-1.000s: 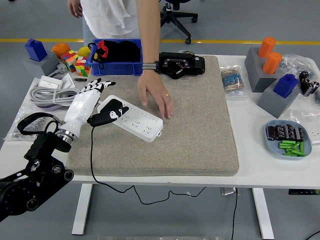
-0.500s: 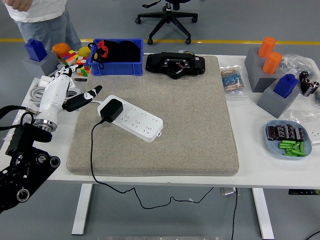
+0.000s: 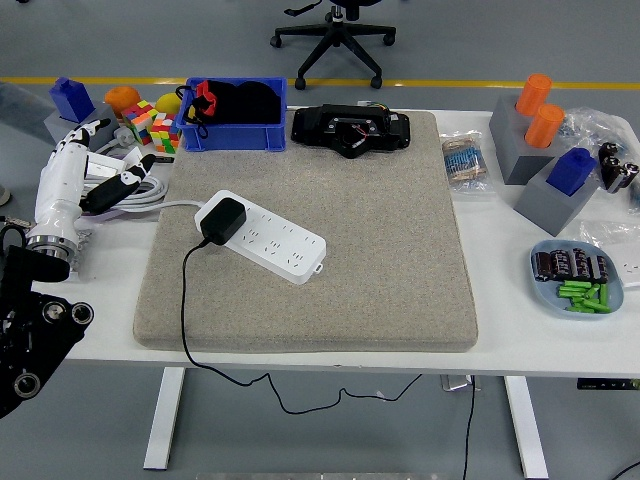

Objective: Press the white button,pick up the black plug,place it near the board,insert it into the board

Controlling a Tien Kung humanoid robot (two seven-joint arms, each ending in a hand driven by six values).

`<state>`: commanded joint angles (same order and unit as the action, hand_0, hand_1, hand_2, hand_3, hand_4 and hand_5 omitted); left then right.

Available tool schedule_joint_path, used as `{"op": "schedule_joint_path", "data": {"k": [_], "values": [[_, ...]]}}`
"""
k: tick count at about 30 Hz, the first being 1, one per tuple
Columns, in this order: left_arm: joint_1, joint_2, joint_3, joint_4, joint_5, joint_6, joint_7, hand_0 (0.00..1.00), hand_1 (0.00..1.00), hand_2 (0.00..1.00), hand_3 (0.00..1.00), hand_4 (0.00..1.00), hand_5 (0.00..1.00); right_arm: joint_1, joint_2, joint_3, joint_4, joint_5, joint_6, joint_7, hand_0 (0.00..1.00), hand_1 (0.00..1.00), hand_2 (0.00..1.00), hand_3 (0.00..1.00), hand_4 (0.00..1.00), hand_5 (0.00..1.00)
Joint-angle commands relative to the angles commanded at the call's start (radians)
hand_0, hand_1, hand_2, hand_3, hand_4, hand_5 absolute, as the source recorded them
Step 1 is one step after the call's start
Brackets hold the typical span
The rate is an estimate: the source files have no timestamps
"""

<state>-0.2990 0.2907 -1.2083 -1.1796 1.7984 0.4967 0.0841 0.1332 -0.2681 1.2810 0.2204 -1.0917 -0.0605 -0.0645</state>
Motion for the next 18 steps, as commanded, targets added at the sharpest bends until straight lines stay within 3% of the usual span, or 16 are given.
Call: {"op": "schedule_joint_path", "data": {"k": [8, 18], "values": [[0.012, -0.001, -0.053, -0.010, 0.012, -0.003, 0.001, 0.998, 0.998, 0.974, 0.911, 0.896, 0.742, 0.000, -0.002, 0.000, -0.001, -0.001, 0.000, -0.002, 0.612, 0.573, 0.571, 0.580, 0.648, 0.389], [0.021, -0.003, -0.070, -0.017, 0.016, -0.011, 0.009, 0.998, 0.998, 0.978, 0.912, 0.891, 0.744, -0.002, -0.002, -0.004, 0.000, 0.000, 0.001, -0.003, 0.613, 0.573, 0.571, 0.580, 0.648, 0.388]]}}
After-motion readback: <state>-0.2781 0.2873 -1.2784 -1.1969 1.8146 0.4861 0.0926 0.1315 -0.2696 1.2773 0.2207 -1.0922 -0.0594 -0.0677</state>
